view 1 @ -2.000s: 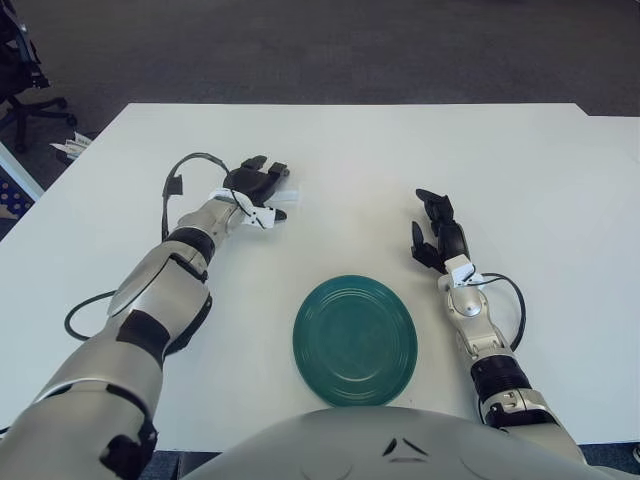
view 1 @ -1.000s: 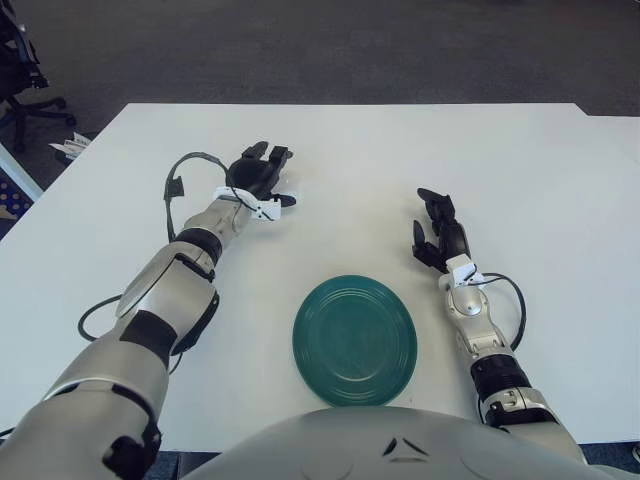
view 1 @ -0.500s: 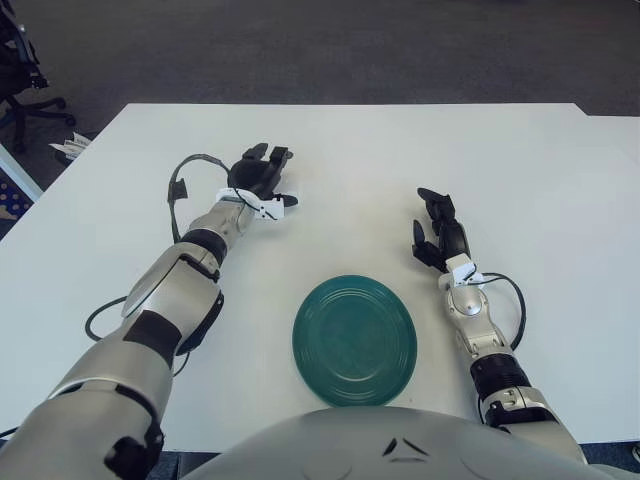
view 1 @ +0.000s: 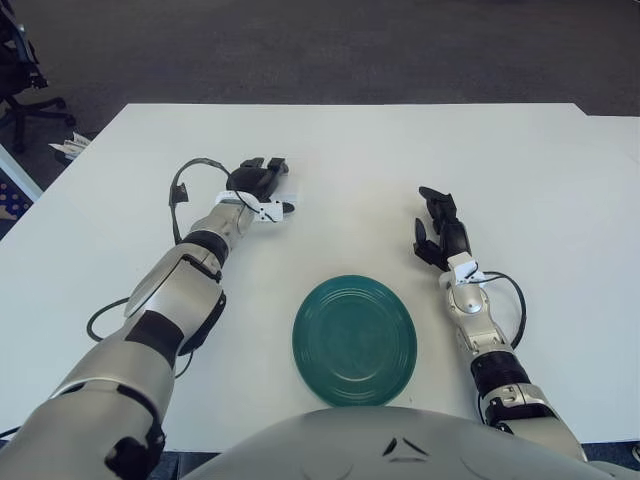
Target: Put the charger into the plate.
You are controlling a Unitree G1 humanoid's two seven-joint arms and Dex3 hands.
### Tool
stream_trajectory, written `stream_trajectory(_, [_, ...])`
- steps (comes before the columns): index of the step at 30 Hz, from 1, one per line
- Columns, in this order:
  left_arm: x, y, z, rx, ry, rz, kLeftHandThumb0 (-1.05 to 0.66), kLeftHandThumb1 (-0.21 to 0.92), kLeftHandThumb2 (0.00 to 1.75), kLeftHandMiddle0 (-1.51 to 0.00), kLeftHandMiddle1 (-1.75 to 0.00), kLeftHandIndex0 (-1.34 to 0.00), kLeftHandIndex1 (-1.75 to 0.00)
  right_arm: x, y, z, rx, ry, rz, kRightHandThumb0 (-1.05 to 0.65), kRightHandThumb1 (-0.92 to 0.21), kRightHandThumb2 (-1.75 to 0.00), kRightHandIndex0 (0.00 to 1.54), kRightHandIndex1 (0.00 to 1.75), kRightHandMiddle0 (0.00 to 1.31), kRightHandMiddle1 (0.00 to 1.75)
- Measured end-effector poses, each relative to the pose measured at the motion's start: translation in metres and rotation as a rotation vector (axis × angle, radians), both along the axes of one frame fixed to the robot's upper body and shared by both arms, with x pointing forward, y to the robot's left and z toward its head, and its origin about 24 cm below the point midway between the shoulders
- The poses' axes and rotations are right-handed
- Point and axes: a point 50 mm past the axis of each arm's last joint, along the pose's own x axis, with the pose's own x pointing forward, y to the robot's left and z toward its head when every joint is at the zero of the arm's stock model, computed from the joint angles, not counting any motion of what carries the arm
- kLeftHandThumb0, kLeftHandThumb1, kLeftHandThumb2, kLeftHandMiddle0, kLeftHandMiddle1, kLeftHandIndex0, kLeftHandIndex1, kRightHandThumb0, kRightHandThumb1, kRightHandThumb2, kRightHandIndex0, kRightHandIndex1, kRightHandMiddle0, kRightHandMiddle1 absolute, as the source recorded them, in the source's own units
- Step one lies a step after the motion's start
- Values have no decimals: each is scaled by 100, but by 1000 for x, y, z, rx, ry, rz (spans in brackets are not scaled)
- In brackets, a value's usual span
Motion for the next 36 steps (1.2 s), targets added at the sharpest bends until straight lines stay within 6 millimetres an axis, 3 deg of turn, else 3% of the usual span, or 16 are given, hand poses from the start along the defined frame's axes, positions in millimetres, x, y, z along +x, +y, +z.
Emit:
stream_trajectory(17, [6, -1, 7, 53, 50, -15, -105, 92, 46, -38, -19, -19, -102, 0, -2, 0, 3, -7, -36, -72, -92, -83, 31, 0, 0, 73])
stream_trajectory(19, [7, -1, 8, 58, 62, -14, -105, 92, 45, -30, -37, -18, -102, 0, -2, 1, 5, -17, -41, -70, -92, -83, 31, 0, 0, 72])
stream_trajectory(21, [8, -1, 9, 62, 74, -14, -105, 92, 45, -15, -73, -17, -103, 0, -2, 3, 7, -35, -42, -68, -92, -83, 31, 0, 0, 71])
stream_trajectory(24, [10, -2, 11, 68, 94, -15, -105, 92, 44, -5, -107, -17, -108, 0, -3, 4, 9, -47, -42, -67, -92, -84, 29, 0, 0, 69])
stream_trajectory(27, [11, -3, 13, 71, 112, -17, -105, 92, 43, -2, -126, -16, -115, -1, -3, 5, 9, -52, -42, -67, -92, -85, 28, 0, 0, 68])
stream_trajectory(36, [14, -3, 16, 64, 149, -9, -102, 92, 44, 0, -156, -8, -141, -1, -5, 7, 13, -75, -57, -67, -92, -84, 26, 0, 0, 67])
